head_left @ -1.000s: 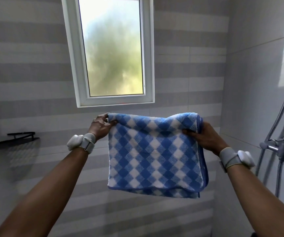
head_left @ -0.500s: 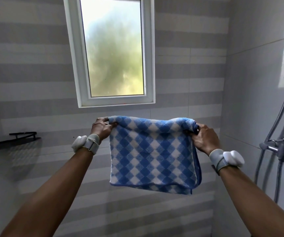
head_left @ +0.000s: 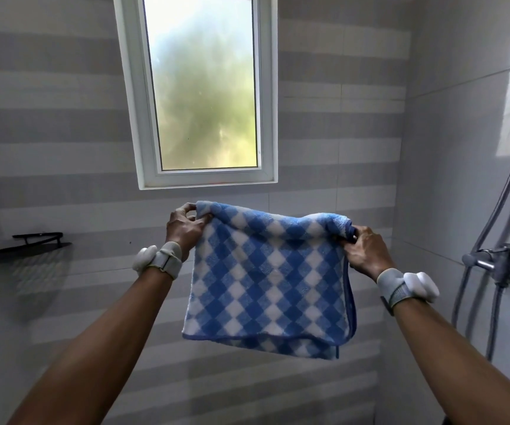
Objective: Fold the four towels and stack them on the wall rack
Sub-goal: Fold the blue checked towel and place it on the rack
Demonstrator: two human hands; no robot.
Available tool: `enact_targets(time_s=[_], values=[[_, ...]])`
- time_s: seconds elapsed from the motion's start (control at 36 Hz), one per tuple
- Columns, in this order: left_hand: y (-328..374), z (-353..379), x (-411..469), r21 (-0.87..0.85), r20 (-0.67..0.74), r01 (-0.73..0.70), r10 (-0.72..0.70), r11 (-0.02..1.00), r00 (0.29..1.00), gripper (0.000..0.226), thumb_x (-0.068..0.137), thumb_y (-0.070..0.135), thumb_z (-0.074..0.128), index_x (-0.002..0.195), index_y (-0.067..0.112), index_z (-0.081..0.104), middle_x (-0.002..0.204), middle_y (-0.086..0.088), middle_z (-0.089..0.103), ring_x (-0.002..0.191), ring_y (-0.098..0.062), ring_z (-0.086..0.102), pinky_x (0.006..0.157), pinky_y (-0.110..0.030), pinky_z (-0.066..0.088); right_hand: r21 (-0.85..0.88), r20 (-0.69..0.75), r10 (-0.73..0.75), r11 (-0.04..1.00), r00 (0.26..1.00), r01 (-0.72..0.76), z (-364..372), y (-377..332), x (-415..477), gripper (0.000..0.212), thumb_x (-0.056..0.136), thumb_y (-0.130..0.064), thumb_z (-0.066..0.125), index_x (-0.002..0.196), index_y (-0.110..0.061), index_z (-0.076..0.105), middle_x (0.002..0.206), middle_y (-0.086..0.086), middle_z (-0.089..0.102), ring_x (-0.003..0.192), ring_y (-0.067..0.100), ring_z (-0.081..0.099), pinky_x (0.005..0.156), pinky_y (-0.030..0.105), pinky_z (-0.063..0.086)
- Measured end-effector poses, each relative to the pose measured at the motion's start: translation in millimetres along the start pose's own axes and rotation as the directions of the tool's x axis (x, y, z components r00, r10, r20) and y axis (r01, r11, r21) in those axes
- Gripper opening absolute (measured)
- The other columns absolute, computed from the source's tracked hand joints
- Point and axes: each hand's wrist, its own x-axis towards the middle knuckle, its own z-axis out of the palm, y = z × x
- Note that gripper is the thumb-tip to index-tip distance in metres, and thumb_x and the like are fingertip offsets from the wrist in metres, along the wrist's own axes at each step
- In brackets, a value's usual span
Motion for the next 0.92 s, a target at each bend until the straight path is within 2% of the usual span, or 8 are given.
enact_targets(time_s=[0.08,0.17,0.39,0.44,0.56,0.69,0.83,0.92], values=[[7,6,-7,-0.081,0.047,-0.014,0.018,0.997,0.999,0.040,0.076,0.031,0.080,0.110,0.032,0.061,0.107,-0.007,0.072,0.095,-0.024,0.071,0.086,-0.044,0.059,0.031,0.007,0.022,0.999,1.000,-0.022,2,5,0,0.015,0.083,-0.036,0.069,0.085,-0.021,0.068,0.082,0.013,0.073,0.075,0.038,0.070,0.069,0.047,0.059],[16,8,-14,-0.129,0.159,-0.006,0.027,0.992,0.987,0.050,0.086,0.018,0.074,0.129,0.029,0.051,0.112,-0.009,0.069,0.097,-0.025,0.070,0.081,-0.038,0.060,0.058,-0.004,0.027,0.998,1.000,-0.026,-1,7,-1,0.016,0.082,-0.036,0.069,0.086,-0.020,0.068,0.082,0.012,0.073,0.077,0.036,0.070,0.070,0.047,0.059],[26,16,-19,-0.210,0.334,0.075,0.000,0.975,0.943,0.052,0.087,0.023,0.071,0.134,0.025,0.051,0.122,-0.019,0.060,0.096,-0.028,0.065,0.074,-0.035,0.061,0.054,0.012,0.075,0.996,0.997,-0.075,-2,6,-2,0.009,0.083,-0.028,0.061,0.077,-0.021,0.060,0.086,0.016,0.072,0.082,0.039,0.069,0.072,0.041,0.057],[26,17,-18,-0.198,0.365,0.075,0.002,0.977,0.931,0.061,0.080,0.020,0.075,0.135,0.024,0.049,0.123,-0.022,0.060,0.096,-0.030,0.066,0.073,-0.035,0.061,0.028,-0.010,0.083,0.996,0.997,-0.083,-1,6,-2,0.006,0.090,-0.022,0.061,0.086,-0.017,0.064,0.096,0.021,0.071,0.092,0.042,0.066,0.072,0.035,0.047],[26,20,-16,-0.166,0.437,0.066,0.014,0.984,0.899,0.060,0.091,0.012,0.065,0.143,0.029,0.039,0.128,-0.019,0.059,0.100,-0.033,0.068,0.074,-0.038,0.062,-0.086,-0.008,0.165,0.983,0.986,-0.165,4,13,4,0.030,0.094,-0.031,0.057,0.117,-0.012,0.065,0.117,0.025,0.066,0.108,0.045,0.061,0.085,0.040,0.047],[39,30,-20,-0.131,0.526,0.053,0.024,0.990,0.850,0.071,0.093,0.014,0.064,0.147,0.043,0.029,0.131,-0.010,0.053,0.113,-0.036,0.063,0.087,-0.052,0.057,-0.135,0.018,0.203,0.971,0.979,-0.199,8,16,5,0.037,0.099,-0.033,0.047,0.128,-0.011,0.057,0.126,0.025,0.062,0.113,0.044,0.058,0.092,0.041,0.046],[46,29,-18,-0.160,0.569,-0.020,0.109,0.987,0.815,0.071,0.094,0.002,0.058,0.149,0.038,0.031,0.138,-0.018,0.048,0.111,-0.034,0.063,0.086,-0.043,0.058,-0.069,0.062,0.244,0.968,0.968,-0.240,12,22,4,0.038,0.099,-0.044,0.035,0.123,-0.022,0.055,0.116,0.022,0.068,0.097,0.042,0.067,0.086,0.045,0.054],[46,27,-17,-0.181,0.588,-0.014,0.119,0.983,0.800,0.068,0.096,-0.001,0.053,0.149,0.035,0.032,0.136,-0.019,0.050,0.107,-0.031,0.065,0.084,-0.038,0.059,0.049,0.158,0.306,0.947,0.939,-0.317,13,22,2,0.033,0.098,-0.047,0.034,0.118,-0.026,0.050,0.105,0.021,0.068,0.069,0.039,0.072,0.058,0.051,0.061]])
